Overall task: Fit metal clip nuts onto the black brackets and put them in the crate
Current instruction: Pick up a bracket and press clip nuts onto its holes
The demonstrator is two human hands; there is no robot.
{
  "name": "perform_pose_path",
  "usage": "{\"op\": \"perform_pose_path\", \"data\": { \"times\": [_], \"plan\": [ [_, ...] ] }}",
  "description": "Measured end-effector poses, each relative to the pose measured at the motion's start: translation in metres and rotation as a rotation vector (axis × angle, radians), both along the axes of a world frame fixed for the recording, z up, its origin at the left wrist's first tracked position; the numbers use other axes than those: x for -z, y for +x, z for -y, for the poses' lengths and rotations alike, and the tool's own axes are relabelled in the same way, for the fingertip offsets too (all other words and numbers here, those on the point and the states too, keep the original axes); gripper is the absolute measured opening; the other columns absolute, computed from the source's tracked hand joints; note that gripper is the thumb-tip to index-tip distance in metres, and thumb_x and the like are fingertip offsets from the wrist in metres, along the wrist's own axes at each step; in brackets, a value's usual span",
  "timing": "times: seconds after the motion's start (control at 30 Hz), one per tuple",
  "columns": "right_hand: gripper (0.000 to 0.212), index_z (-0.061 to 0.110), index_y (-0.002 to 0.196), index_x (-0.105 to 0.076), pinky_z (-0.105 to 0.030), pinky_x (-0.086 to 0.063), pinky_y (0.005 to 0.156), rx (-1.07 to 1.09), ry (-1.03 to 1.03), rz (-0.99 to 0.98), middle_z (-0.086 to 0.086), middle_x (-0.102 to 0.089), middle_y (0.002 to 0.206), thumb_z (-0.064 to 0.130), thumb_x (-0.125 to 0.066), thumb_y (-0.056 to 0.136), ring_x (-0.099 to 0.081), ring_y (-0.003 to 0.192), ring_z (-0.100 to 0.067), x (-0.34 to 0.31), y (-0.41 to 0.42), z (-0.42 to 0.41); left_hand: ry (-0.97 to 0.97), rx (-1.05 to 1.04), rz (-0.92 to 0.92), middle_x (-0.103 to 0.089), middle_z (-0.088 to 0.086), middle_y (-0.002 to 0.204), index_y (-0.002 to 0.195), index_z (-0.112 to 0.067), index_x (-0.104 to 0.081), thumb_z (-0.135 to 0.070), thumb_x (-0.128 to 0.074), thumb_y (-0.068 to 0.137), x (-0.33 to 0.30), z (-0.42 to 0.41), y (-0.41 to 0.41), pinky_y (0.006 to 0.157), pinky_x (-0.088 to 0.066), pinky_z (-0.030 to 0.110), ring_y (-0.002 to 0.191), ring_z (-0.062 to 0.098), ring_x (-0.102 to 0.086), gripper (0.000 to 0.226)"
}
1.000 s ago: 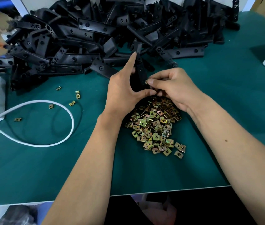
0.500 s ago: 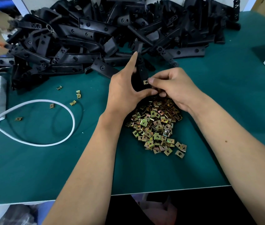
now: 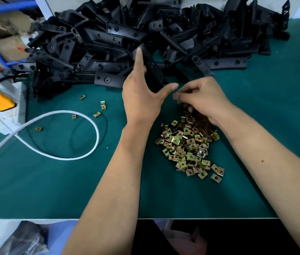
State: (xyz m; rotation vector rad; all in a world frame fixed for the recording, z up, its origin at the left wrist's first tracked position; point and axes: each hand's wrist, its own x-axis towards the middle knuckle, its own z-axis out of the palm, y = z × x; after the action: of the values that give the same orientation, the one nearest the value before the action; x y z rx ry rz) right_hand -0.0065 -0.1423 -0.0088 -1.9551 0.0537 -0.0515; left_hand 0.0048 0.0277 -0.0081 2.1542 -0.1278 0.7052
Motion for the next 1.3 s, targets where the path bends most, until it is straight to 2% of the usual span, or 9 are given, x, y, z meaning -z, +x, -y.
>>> {"op": "perform_pose_path", "data": {
  "times": [0.17, 0.3, 0.4, 0.5, 0.7, 0.9, 1.03, 1.13, 1.3],
  "plan": [
    [0.005, 0.007, 0.091, -0.079, -0.024, -0.055, 0.054, -0.219, -0.072, -0.090, -0.006, -0.077, 0.074, 0.004, -0.076, 0.088, -0.067, 0.057, -0.012, -0.017, 0.028, -0.051, -0.119, -0.171, 0.105, -0.068, 0.002, 0.126, 0.162, -0.012, -0.024, -0.054, -0.088, 0.071, -0.006, -0.018, 0.005, 0.103, -0.045, 0.024, 0.119, 0.017, -0.060, 0.119],
    [0.010, 0.001, 0.096, -0.077, -0.029, -0.061, 0.063, -0.397, 0.023, -0.148, -0.015, -0.078, 0.083, -0.004, -0.070, 0.089, -0.071, 0.068, -0.020, -0.023, 0.040, -0.102, -0.296, -0.405, 0.292, -0.064, 0.012, 0.137, 0.157, 0.001, -0.031, -0.048, -0.090, 0.071, -0.012, -0.044, 0.004, 0.097, -0.021, -0.006, 0.126, 0.011, -0.052, 0.114],
    [0.009, -0.004, 0.099, -0.075, -0.038, -0.065, 0.079, -0.498, 0.197, -0.186, -0.017, -0.076, 0.086, -0.001, -0.072, 0.092, -0.072, 0.074, -0.023, -0.020, 0.042, -0.123, -0.388, -0.523, 0.474, -0.048, 0.022, 0.153, 0.153, 0.011, -0.032, -0.048, -0.086, 0.078, -0.014, -0.062, 0.002, 0.109, -0.020, 0.002, 0.140, 0.019, -0.040, 0.110],
    [0.014, -0.008, 0.108, -0.070, -0.031, -0.064, 0.070, -0.451, 0.315, -0.210, -0.015, -0.075, 0.082, -0.002, -0.067, 0.096, -0.072, 0.070, -0.020, -0.016, 0.042, -0.122, -0.400, -0.581, 0.510, -0.046, 0.023, 0.154, 0.153, 0.012, -0.031, -0.049, -0.084, 0.080, -0.014, -0.067, 0.002, 0.108, -0.020, 0.001, 0.140, 0.019, -0.039, 0.109],
    [0.008, 0.011, 0.096, -0.077, -0.023, -0.053, 0.061, -0.368, -0.173, 0.019, -0.002, -0.078, 0.080, 0.011, -0.069, 0.096, -0.069, 0.067, -0.009, -0.017, 0.034, -0.077, -0.313, -0.384, 0.242, -0.057, 0.011, 0.147, 0.160, -0.004, -0.028, -0.050, -0.087, 0.074, -0.007, -0.040, 0.007, 0.093, -0.018, -0.010, 0.135, 0.010, -0.040, 0.113],
    [0.005, 0.024, 0.093, -0.081, -0.022, -0.053, 0.068, -0.296, -0.572, 0.146, 0.011, -0.073, 0.077, 0.026, -0.076, 0.090, -0.067, 0.071, -0.001, -0.031, 0.018, -0.003, -0.091, -0.068, -0.027, -0.065, 0.001, 0.125, 0.161, -0.014, -0.027, -0.060, -0.085, 0.072, 0.008, -0.006, 0.009, 0.096, -0.037, 0.014, 0.118, 0.015, -0.058, 0.116],
    [0.009, 0.030, 0.093, -0.080, -0.021, -0.048, 0.069, -0.332, -0.662, 0.070, 0.013, -0.071, 0.080, 0.034, -0.082, 0.085, -0.064, 0.073, 0.003, -0.021, -0.002, 0.026, -0.028, 0.079, -0.117, -0.066, -0.003, 0.123, 0.161, -0.017, -0.031, -0.061, -0.085, 0.070, 0.017, 0.010, 0.011, 0.096, -0.038, 0.014, 0.116, 0.011, -0.059, 0.114],
    [0.016, 0.034, 0.095, -0.078, -0.007, -0.036, 0.055, -0.316, -0.635, 0.111, 0.017, -0.063, 0.072, 0.037, -0.086, 0.081, -0.056, 0.062, 0.013, -0.013, -0.011, 0.027, 0.006, 0.138, -0.165, -0.067, -0.003, 0.127, 0.161, -0.018, -0.030, -0.061, -0.086, 0.070, 0.019, 0.014, 0.012, 0.102, -0.041, 0.018, 0.120, 0.011, -0.059, 0.114],
    [0.015, 0.040, 0.095, -0.077, -0.015, -0.032, 0.057, -0.286, -0.625, 0.146, 0.020, -0.057, 0.068, 0.041, -0.083, 0.082, -0.052, 0.062, 0.011, -0.008, -0.016, 0.019, -0.032, 0.125, -0.180, -0.066, -0.002, 0.129, 0.160, -0.018, -0.031, -0.061, -0.085, 0.071, 0.020, 0.012, 0.011, 0.101, -0.038, 0.015, 0.122, 0.010, -0.057, 0.113]
  ]
}}
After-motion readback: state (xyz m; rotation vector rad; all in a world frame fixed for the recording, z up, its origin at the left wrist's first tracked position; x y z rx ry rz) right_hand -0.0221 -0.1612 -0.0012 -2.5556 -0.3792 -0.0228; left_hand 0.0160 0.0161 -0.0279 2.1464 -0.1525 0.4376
